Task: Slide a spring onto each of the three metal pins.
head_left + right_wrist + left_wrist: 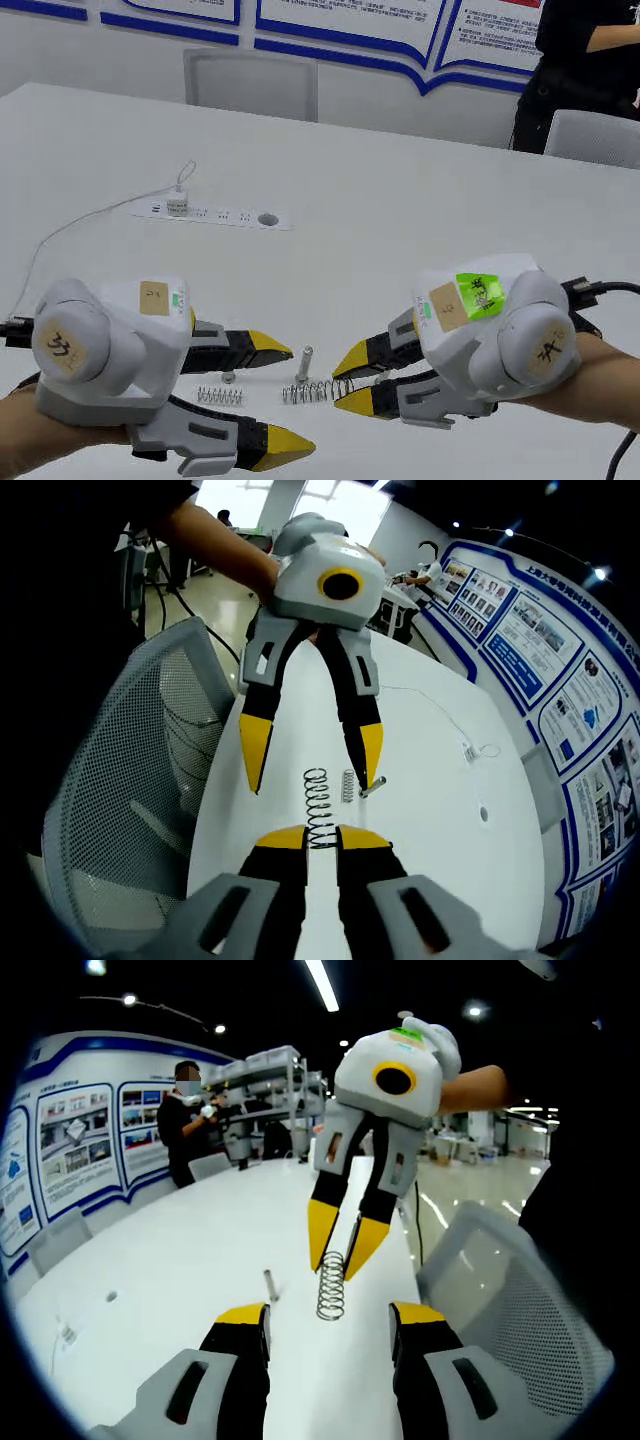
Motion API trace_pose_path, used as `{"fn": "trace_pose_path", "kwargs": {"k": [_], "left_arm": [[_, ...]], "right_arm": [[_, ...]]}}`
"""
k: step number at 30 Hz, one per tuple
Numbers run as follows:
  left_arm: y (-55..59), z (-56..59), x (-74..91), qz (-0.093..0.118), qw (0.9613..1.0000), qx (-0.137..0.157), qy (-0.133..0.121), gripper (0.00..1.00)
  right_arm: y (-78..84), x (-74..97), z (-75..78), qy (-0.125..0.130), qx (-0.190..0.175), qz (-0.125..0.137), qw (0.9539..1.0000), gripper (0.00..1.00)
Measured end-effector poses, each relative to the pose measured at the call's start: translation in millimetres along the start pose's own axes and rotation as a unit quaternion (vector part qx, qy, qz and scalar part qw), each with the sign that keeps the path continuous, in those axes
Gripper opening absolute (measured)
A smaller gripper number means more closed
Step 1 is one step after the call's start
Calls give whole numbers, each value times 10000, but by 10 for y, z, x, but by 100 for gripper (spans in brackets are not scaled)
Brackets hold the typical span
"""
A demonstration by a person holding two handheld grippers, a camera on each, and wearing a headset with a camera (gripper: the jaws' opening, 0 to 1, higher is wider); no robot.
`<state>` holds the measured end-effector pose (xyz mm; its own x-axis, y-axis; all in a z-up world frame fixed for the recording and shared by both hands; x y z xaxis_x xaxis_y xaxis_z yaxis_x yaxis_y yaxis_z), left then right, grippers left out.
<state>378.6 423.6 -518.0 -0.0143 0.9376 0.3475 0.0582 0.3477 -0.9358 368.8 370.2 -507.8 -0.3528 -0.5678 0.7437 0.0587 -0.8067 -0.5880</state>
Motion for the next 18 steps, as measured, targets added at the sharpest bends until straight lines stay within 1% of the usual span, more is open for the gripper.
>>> {"fn": "trace_pose_path", "kwargs": {"k": [2,5,9,12,16,17,18], "left_arm": [[2,-1,-1,-6,10000,-22,-10,48],[-20,2,-1,43,10000,-27,-1,43],[-67,46,-7,162,9998,34,144,30],[-65,45,-12,129,9998,-13,134,25],[-66,32,-10,124,9999,-18,98,23],[-68,31,-7,129,9999,-13,105,21],[-70,31,-6,138,9998,-12,113,17]], "right_arm": [[-21,13,6,13,-14,38,10000,11],[-56,26,13,32,16,104,9999,11],[-100,25,7,18,87,154,9998,11],[-118,17,7,19,124,175,9998,11],[-117,-2,2,1,136,188,9997,11],[-118,-3,2,0,137,195,9997,11],[-123,-5,1,-2,131,209,9997,11]]}}
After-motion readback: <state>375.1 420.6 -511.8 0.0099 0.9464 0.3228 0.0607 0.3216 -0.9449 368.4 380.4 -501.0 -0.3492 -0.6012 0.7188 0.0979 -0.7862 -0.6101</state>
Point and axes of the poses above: the centre of the closed fingertips' face, and the gripper's own axes: x roughly backward along the fingers, z roughly to its right, y roughly out of its underside, the point moved 3 cm from there along x, roughly backward along the fingers, and after that the axes turned 2 degrees about -x, right-handed, at the moved point
